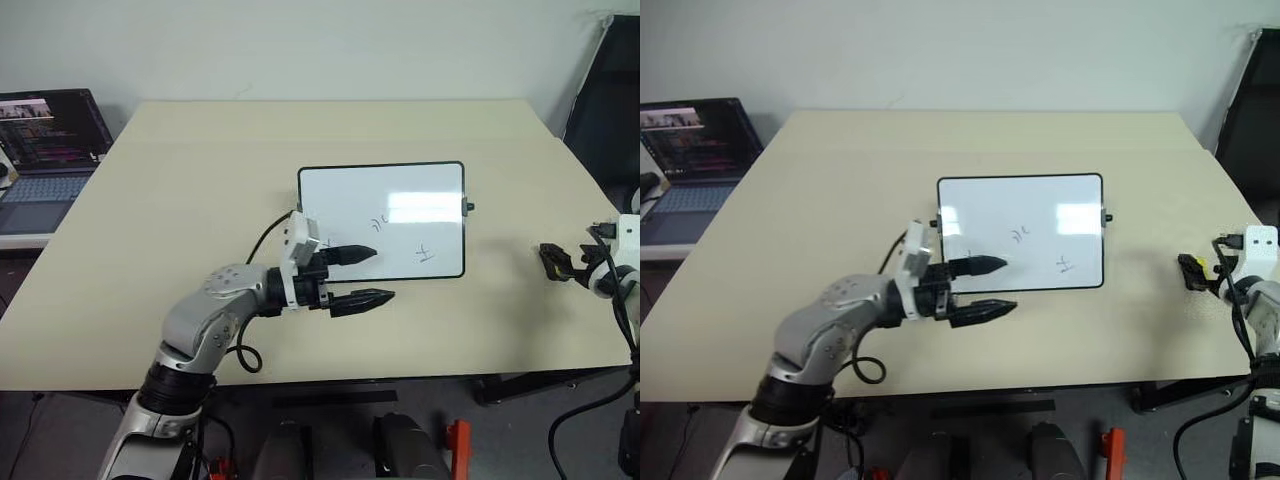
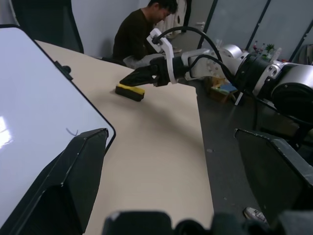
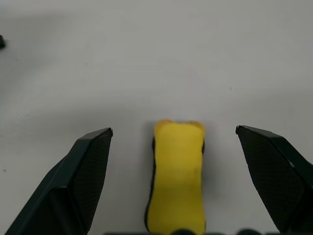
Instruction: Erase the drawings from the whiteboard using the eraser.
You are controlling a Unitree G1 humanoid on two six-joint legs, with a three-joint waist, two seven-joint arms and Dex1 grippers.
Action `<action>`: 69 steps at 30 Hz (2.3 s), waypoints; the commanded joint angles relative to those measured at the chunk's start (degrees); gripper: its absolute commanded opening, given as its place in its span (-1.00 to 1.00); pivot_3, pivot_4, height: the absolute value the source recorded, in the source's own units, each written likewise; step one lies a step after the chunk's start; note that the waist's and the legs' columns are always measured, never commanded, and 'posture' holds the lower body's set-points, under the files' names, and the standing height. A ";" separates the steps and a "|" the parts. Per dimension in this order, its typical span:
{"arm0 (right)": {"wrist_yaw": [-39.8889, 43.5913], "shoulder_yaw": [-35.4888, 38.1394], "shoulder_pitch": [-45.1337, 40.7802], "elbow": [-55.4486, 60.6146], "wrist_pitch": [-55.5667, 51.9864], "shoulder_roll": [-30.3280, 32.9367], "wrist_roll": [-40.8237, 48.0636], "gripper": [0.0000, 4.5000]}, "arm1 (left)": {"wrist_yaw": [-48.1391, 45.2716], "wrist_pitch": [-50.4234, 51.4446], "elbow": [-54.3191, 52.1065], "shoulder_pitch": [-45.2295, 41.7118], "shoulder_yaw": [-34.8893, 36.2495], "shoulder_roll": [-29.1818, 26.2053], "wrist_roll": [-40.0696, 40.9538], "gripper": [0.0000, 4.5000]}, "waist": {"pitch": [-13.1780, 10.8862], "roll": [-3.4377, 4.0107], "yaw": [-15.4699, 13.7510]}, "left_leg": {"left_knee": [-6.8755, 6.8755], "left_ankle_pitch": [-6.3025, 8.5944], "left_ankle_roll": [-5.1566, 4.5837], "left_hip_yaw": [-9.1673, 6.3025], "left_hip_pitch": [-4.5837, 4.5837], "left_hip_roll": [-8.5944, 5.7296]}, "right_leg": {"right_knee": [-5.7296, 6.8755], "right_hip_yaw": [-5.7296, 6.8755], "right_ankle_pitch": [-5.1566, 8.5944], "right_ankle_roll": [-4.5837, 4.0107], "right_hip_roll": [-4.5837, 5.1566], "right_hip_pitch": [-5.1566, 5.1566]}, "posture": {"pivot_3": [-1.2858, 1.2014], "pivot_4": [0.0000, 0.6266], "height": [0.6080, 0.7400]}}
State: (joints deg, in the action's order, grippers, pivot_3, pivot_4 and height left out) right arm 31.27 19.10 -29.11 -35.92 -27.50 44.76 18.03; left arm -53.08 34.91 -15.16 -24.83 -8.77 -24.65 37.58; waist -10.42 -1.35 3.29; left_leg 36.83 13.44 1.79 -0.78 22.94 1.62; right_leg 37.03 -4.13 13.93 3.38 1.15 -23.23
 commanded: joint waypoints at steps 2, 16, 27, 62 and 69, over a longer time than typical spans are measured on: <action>1.74 -0.77 -3.52 -5.74 3.88 1.73 -2.39 0.97 | -0.06 -0.43 -1.36 -0.32 0.70 -0.24 -0.23 1.00 | 0.00 0.00 0.03 | 0.00 0.00 0.00 0.00 0.01 0.00 | 0.00 0.01 0.01 0.01 -0.01 0.00 | 0.03 -0.52 1.00; 2.33 -1.54 -7.21 -13.13 6.18 1.21 -4.27 0.23 | 0.69 -0.28 -2.49 0.70 1.43 -0.68 -0.17 1.00 | 0.00 0.00 -0.05 | 0.02 0.00 0.01 0.00 0.03 -0.01 | -0.02 0.00 0.02 0.05 0.00 0.01 | 0.03 -0.52 1.00; 4.45 0.91 -3.37 -1.20 4.76 1.11 -0.21 -0.57 | 1.07 -0.81 -2.14 1.10 1.55 -1.15 -0.70 1.00 | 0.00 0.00 -0.07 | 0.02 0.00 0.00 -0.01 0.02 -0.01 | -0.01 0.01 0.02 0.05 0.00 0.01 | 0.03 -0.52 1.00; 12.05 -48.19 -13.65 11.93 19.15 -25.01 -27.65 -0.57 | 5.70 -6.50 -4.87 17.33 16.53 -13.36 -6.86 1.00 | 0.03 -0.14 -1.38 | 0.12 0.08 0.17 -0.22 -0.11 0.03 | 0.60 0.30 0.21 -0.29 0.08 -0.07 | 0.03 -0.52 1.00; 11.41 -44.98 -12.00 13.23 18.13 -25.70 -27.72 -0.57 | 5.27 -5.88 -4.39 16.07 16.00 -13.53 -6.93 1.00 | 0.22 -0.38 -1.04 | 0.17 -0.08 0.02 -0.23 -0.52 0.05 | 1.00 0.19 0.54 -0.48 -0.01 0.10 | 0.03 -0.52 1.00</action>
State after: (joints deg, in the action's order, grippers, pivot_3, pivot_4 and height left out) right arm 45.68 -28.57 -40.02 -19.47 -7.24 18.37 -7.79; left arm -47.57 29.31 -17.92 -7.97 6.83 -38.07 29.68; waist -10.20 -1.73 2.25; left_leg 37.00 13.31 1.75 -1.04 22.40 1.67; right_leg 38.03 -3.93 14.41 2.86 1.11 -23.13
